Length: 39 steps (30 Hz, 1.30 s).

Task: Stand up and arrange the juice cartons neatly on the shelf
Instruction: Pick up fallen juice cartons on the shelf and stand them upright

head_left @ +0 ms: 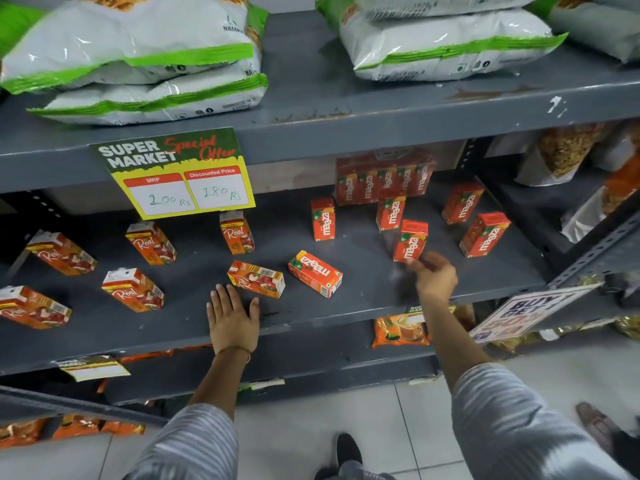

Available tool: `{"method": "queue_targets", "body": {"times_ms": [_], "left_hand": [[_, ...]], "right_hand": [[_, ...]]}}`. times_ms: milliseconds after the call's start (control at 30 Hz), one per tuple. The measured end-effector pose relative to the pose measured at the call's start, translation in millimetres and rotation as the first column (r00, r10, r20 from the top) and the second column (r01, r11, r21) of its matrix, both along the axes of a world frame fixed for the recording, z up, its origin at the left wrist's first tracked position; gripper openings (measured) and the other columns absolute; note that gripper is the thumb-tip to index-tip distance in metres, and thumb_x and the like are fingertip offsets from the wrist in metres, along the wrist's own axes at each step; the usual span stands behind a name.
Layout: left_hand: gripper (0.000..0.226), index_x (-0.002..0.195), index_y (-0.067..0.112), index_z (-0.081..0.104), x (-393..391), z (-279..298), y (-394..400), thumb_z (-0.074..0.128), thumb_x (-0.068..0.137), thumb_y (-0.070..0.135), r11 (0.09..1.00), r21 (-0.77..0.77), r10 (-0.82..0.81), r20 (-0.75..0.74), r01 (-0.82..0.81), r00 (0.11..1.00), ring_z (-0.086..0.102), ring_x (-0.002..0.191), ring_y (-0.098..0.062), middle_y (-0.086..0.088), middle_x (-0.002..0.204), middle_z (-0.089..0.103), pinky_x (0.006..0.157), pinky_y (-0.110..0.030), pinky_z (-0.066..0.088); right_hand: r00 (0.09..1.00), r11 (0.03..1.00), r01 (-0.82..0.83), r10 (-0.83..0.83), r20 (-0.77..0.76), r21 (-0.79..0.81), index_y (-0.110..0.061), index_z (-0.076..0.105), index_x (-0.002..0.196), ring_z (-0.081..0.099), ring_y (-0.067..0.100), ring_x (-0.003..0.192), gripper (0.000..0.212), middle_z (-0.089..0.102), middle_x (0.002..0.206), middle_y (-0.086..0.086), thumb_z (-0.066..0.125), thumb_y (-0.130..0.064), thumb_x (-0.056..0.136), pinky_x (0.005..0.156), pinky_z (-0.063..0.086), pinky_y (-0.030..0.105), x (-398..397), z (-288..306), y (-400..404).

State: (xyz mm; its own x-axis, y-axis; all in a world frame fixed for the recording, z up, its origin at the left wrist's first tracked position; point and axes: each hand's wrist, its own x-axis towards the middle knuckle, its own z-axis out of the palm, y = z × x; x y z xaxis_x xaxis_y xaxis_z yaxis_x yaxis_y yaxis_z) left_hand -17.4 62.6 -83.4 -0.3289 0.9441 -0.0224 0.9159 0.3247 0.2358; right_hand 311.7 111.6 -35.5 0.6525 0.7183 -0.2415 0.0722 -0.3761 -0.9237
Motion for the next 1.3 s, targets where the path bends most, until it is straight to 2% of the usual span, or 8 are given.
{"method": "queue_targets", "body": {"times_ms": [167,333,467,633,800,933,1100,1300], "left_hand": [[0.068,0.146,0.001,0.005,-1,2,-1,0.024,0.097,0.044,0.999,-0.031,-0.005,-0.004,0.005,1.0,0.003,0.147,-0.031,-0.019,0.158,0.006,0.121,-0.041,0.003],[0.068,0.146,0.002,0.003,-3,2,-1,0.021,0.097,0.046,0.998,-0.057,-0.018,-0.003,0.018,1.0,0.002,0.147,-0.031,-0.018,0.158,0.003,0.121,-0.041,0.002],[0.069,0.146,0.001,0.001,-4,1,-1,0.022,0.097,0.046,0.998,-0.064,-0.026,0.012,0.027,1.0,0.0,0.147,-0.031,-0.019,0.158,0.002,0.121,-0.041,0.001],[0.07,0.146,0.002,0.0,-4,-1,0,0.021,0.097,0.047,0.998,-0.063,-0.025,0.013,0.026,1.0,0.0,0.147,-0.031,-0.019,0.158,0.002,0.121,-0.041,0.001],[0.07,0.146,0.002,-0.001,-4,0,0,0.02,0.097,0.048,0.998,-0.065,-0.02,0.013,0.021,1.0,-0.001,0.147,-0.03,-0.018,0.158,0.0,0.12,-0.04,-0.001],[0.07,0.146,0.002,-0.001,-5,-1,-1,0.019,0.097,0.048,0.998,-0.066,-0.018,0.02,0.019,1.0,-0.002,0.147,-0.03,-0.018,0.158,0.0,0.12,-0.04,0.0],[0.071,0.146,0.001,-0.001,-6,-3,1,0.018,0.097,0.048,0.998,-0.059,-0.027,0.026,0.029,0.999,-0.002,0.147,-0.031,-0.019,0.158,-0.001,0.121,-0.041,0.0],[0.071,0.146,0.001,-0.001,-7,-4,1,0.019,0.097,0.047,0.997,-0.061,-0.049,0.036,0.051,0.998,-0.001,0.147,-0.032,-0.02,0.158,-0.001,0.12,-0.042,0.0]], "right_hand": [[0.971,0.975,-0.222,0.22,0.092,0.012,-0.003,0.066,0.102,0.064,0.031,0.098,0.031,0.07,0.101,0.016,0.072,-0.022,0.079,0.083,0.044,0.028,-60,-3,-15],[0.672,0.711,-0.669,0.703,0.234,-0.216,-0.001,0.053,0.121,0.055,0.032,0.116,0.047,0.059,0.128,0.017,0.06,-0.032,0.087,0.089,0.042,0.033,-99,10,-5],[0.514,0.544,-0.747,0.837,0.185,-0.383,-0.005,0.052,0.121,0.057,0.03,0.112,0.042,0.058,0.128,0.014,0.059,-0.03,0.088,0.08,0.043,0.03,-108,16,3],[0.494,0.53,-0.737,0.846,0.2,-0.419,-0.002,0.057,0.102,0.059,0.025,0.098,0.034,0.062,0.114,0.017,0.071,-0.022,0.077,0.073,0.045,0.032,-116,23,8],[0.64,0.592,-0.768,0.711,-0.292,-0.242,-0.002,0.056,0.093,0.062,0.023,0.096,0.014,0.065,0.111,0.02,0.064,-0.007,0.083,0.08,0.056,0.031,-109,28,-1],[0.5,0.606,-0.796,0.649,-0.574,-0.008,0.005,0.056,0.109,0.065,0.026,0.097,0.024,0.065,0.109,0.019,0.058,0.0,0.085,0.08,0.057,0.029,-97,33,-15],[0.289,0.499,-0.797,0.81,-0.51,0.341,-0.004,0.06,0.104,0.07,0.017,0.089,0.032,0.073,0.092,0.006,0.058,0.013,0.077,0.087,0.056,0.032,-82,65,-23],[0.151,0.294,-0.848,0.932,-0.33,0.441,-0.002,0.05,0.107,0.069,0.013,0.084,0.046,0.072,0.092,0.0,0.06,0.012,0.064,0.081,0.055,0.029,-75,113,-35]]}}
